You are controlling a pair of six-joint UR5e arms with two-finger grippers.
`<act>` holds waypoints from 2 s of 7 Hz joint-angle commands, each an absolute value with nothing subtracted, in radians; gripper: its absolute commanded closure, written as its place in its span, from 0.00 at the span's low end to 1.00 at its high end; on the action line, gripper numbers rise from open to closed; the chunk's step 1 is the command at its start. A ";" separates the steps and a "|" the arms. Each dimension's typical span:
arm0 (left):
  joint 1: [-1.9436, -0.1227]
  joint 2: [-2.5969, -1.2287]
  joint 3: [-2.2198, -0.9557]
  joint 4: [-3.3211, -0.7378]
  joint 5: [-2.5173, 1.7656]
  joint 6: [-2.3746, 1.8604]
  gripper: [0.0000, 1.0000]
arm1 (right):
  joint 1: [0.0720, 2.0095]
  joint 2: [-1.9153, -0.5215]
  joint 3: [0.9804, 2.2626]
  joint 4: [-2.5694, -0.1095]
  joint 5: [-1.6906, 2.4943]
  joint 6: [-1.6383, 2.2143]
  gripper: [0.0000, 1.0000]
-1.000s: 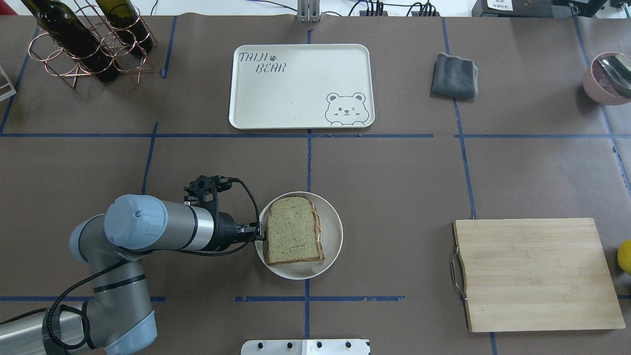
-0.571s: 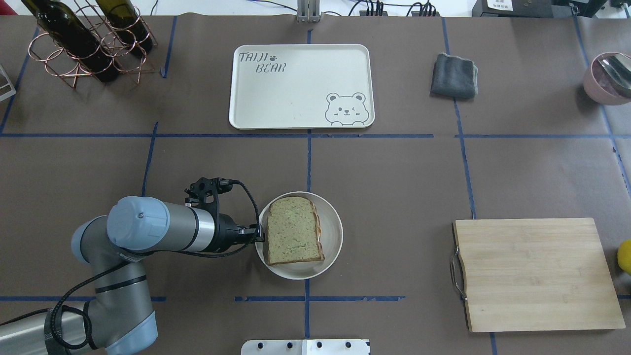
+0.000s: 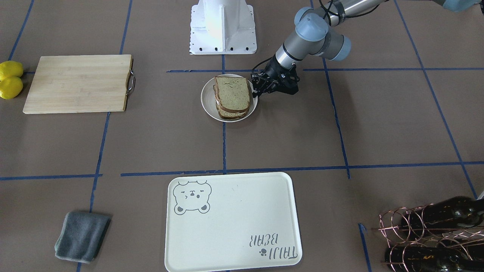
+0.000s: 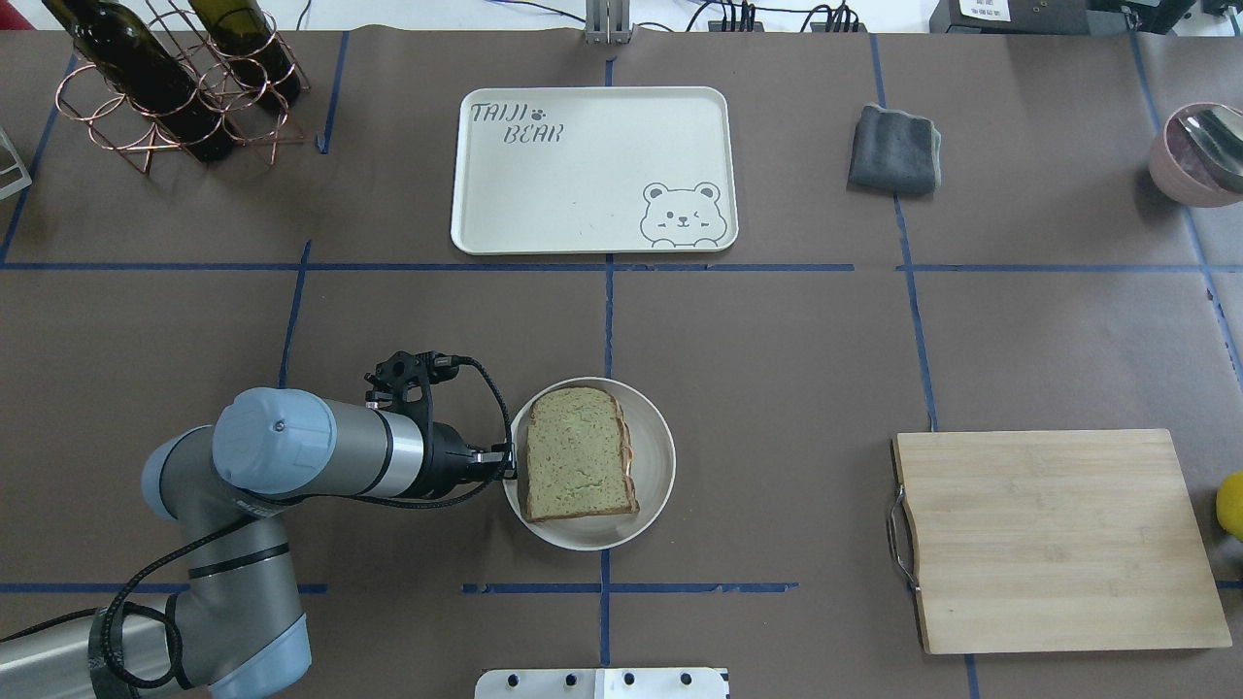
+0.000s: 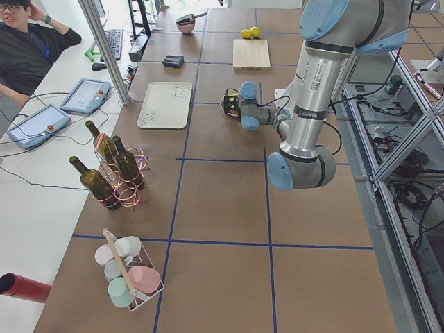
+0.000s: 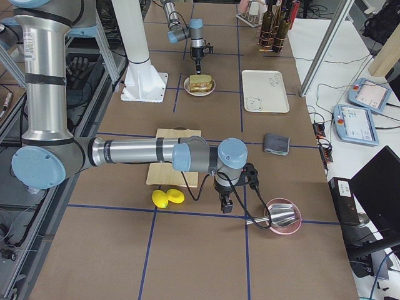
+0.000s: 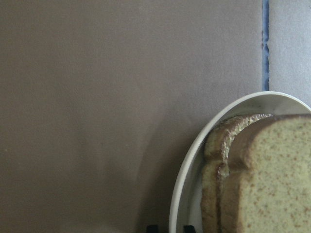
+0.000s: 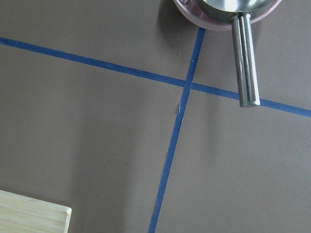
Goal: Make sandwich and place on tray
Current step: 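Close the left gripper on the plate rim beside the sandwich, then lift the plate with the left gripper and carry it onto the tray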
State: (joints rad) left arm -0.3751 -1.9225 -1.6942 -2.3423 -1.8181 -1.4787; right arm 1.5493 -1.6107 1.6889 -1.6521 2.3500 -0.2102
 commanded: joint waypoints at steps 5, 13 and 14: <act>-0.561 -1.928 -1.710 -2.333 -2.061 -1.448 1.00 | 1.552 -1.614 1.689 -1.652 2.349 -0.212 0.00; -0.886 -2.417 -1.143 -2.166 -2.258 -1.182 1.00 | 1.568 -1.615 1.684 -1.652 2.342 -0.212 0.00; -0.899 -2.487 -1.027 -2.169 -2.273 -1.151 1.00 | 1.569 -1.615 1.683 -1.652 2.342 -0.213 0.00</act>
